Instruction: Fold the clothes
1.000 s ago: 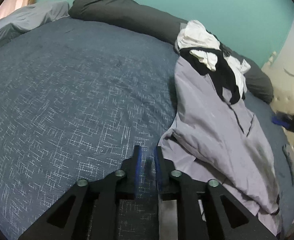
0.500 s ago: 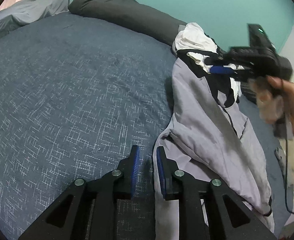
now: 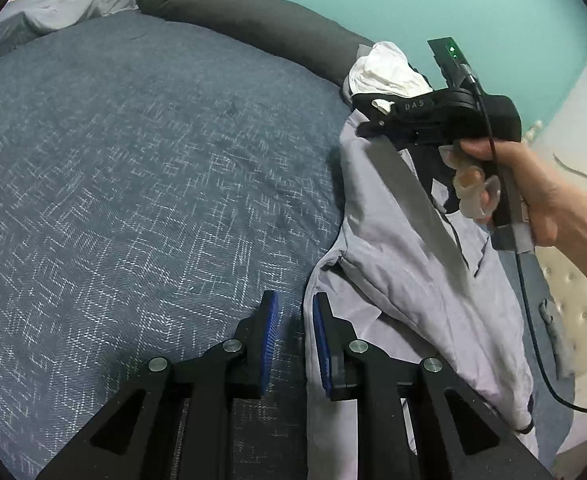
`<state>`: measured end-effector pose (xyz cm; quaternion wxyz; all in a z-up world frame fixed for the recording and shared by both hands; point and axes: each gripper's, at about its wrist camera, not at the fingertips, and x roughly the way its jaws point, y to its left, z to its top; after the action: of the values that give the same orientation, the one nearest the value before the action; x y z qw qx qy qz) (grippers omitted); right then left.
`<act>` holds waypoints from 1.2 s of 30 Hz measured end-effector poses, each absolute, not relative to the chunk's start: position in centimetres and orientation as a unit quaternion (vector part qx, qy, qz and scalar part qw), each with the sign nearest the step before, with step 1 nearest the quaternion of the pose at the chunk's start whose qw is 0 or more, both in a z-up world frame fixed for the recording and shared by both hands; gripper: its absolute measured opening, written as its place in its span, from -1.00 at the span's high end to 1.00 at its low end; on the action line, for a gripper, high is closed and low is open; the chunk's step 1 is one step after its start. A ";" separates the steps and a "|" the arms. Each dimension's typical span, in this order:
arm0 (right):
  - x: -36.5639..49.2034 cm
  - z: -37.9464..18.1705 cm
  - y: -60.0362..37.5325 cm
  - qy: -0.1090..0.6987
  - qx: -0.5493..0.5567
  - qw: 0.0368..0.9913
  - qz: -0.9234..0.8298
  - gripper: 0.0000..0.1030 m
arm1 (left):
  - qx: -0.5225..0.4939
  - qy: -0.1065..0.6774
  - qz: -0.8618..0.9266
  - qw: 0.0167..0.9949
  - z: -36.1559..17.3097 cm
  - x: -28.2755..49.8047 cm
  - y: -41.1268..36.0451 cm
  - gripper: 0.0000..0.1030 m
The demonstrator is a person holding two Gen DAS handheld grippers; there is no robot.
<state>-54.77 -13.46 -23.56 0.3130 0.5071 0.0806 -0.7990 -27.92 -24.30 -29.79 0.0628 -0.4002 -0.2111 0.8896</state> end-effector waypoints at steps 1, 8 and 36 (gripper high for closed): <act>-54.5 -23.4 -13.3 0.080 0.502 0.316 -0.801 0.95 | -0.400 -0.212 0.890 0.062 -29.7 -27.9 -24.4 0.62; -53.9 -22.6 -10.0 0.033 0.499 0.315 -0.807 0.96 | -0.396 -0.218 0.890 0.061 -29.5 -27.6 -24.7 0.62; -57.2 -20.7 -10.9 -0.003 0.542 0.263 -0.798 0.12 | -0.396 -0.226 0.887 0.070 -29.5 -27.9 -24.9 0.62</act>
<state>-57.23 -10.94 -20.74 0.2626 0.5420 -0.0032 -0.7983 -27.95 -24.89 -29.54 0.0703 -0.3956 -0.2259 0.8874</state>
